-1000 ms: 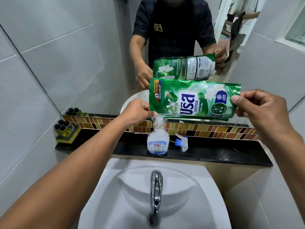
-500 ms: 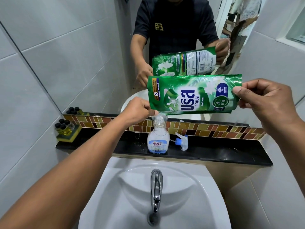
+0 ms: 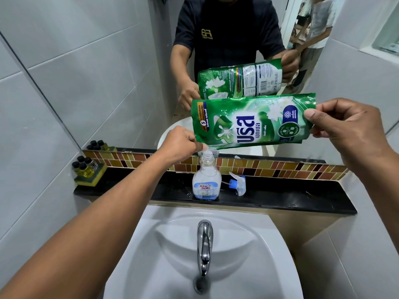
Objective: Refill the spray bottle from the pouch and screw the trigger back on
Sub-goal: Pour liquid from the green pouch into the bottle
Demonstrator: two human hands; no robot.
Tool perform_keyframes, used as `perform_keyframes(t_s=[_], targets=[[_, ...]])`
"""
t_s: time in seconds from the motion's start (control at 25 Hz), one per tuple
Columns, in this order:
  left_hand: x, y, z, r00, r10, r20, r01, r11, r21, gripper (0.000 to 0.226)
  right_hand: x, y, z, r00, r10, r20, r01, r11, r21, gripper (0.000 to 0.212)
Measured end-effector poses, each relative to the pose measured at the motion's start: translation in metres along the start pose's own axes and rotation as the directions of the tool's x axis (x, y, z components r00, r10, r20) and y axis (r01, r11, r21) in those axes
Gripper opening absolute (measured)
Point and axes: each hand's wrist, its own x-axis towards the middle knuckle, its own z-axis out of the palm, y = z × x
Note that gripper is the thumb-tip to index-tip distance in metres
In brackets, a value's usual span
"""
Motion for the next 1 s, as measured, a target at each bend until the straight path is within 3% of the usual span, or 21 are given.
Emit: perform_keyframes(t_s=[0.12,0.32,1.0], targets=[[-0.002,0.0031,0.0005,1.0,-0.005,-0.011,0.005,1.0,-0.011,0.042,0.0012,-0.0013,-0.0009,1.0,-0.009,0.001,0.009,1.0,0.014,0.021],[0.0027,-0.0029,0.0063,1.0,-0.007,0.003,0.008,0.999,-0.036,0.015,0.0042,-0.0008,-0.0032,1.0,-0.012,0.003,0.012,1.0,0.021,0.02],[0.0011,0.0012,0.0075,1.0,-0.004,-0.008,0.003,0.999,-0.048,0.025,0.007,-0.0072,-0.0037,1.0,-0.021,0.01,0.02,0.999,0.029,0.018]])
